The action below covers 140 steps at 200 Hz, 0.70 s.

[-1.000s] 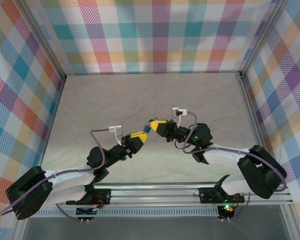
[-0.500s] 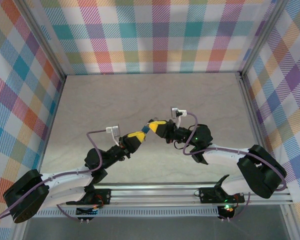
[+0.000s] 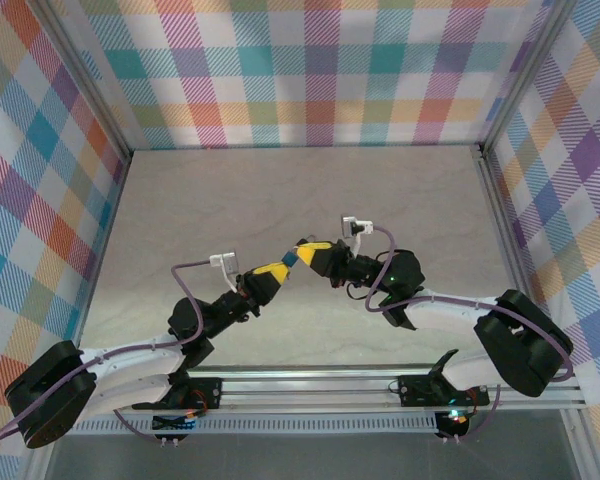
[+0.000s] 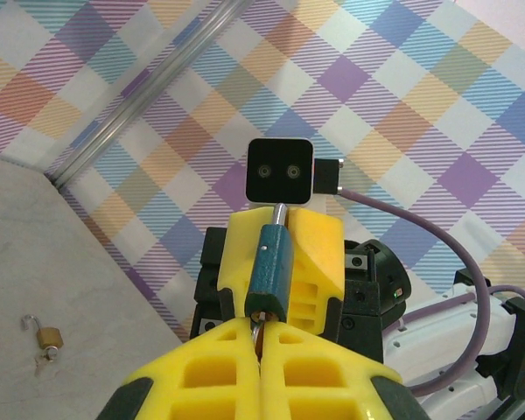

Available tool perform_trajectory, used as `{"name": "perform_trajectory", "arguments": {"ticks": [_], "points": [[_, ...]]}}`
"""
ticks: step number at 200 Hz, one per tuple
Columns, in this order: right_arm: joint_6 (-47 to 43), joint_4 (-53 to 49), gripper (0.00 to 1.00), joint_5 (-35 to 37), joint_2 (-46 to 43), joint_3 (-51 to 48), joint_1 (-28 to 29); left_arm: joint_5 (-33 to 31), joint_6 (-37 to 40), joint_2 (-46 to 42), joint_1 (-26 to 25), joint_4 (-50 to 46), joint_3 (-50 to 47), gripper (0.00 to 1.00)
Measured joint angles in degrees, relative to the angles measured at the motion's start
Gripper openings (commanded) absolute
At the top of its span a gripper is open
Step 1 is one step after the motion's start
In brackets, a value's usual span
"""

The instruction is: Lock with the key

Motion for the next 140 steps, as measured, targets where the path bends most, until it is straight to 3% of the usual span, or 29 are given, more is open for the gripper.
{"name": "perform_trajectory", "arguments": {"ticks": [140], "points": [[-3.15, -3.8, 0.0, 6.82, -3.45, 0.0, -0.57, -1.05, -0.07, -3.15, 0.0, -0.07, -3.54, 0.0]]}}
